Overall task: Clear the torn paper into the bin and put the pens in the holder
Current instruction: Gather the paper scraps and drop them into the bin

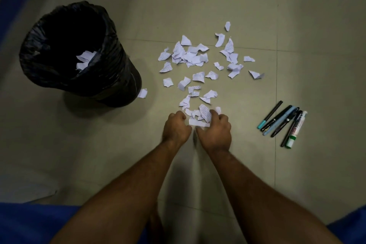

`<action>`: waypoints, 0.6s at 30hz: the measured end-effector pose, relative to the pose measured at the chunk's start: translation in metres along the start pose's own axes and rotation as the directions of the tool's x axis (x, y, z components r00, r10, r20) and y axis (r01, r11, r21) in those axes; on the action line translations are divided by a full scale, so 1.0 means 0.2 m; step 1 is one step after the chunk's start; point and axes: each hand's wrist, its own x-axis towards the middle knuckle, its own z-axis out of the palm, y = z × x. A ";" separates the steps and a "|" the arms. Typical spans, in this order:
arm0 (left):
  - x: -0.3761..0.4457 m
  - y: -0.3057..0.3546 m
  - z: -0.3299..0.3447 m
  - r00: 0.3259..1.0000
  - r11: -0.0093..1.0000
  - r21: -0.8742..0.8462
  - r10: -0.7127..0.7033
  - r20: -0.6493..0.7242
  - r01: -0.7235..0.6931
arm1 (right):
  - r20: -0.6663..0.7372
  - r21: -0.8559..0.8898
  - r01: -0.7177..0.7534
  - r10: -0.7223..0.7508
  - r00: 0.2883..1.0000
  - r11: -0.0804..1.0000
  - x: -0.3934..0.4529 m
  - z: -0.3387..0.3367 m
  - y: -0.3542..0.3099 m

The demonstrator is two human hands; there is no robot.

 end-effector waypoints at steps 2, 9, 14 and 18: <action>0.03 0.01 0.02 0.999 0.999 -0.042 -0.024 0.022 0.025 | 0.098 -0.020 0.029 -0.027 0.995 0.999 0.04 0.04 -0.01; 0.18 0.07 -0.03 0.990 0.976 -0.181 0.102 -0.101 -0.119 | -0.077 -0.073 0.206 -0.211 0.974 0.976 0.28 0.06 -0.10; 0.27 -0.08 -0.06 0.932 0.973 0.229 0.050 -0.358 0.036 | -0.169 -0.242 0.240 -0.285 0.944 0.940 0.32 0.12 -0.04; 0.40 -0.15 -0.05 0.900 0.951 0.254 -0.053 -0.432 0.177 | -0.213 -0.236 0.245 -0.296 0.931 0.941 0.32 0.17 0.01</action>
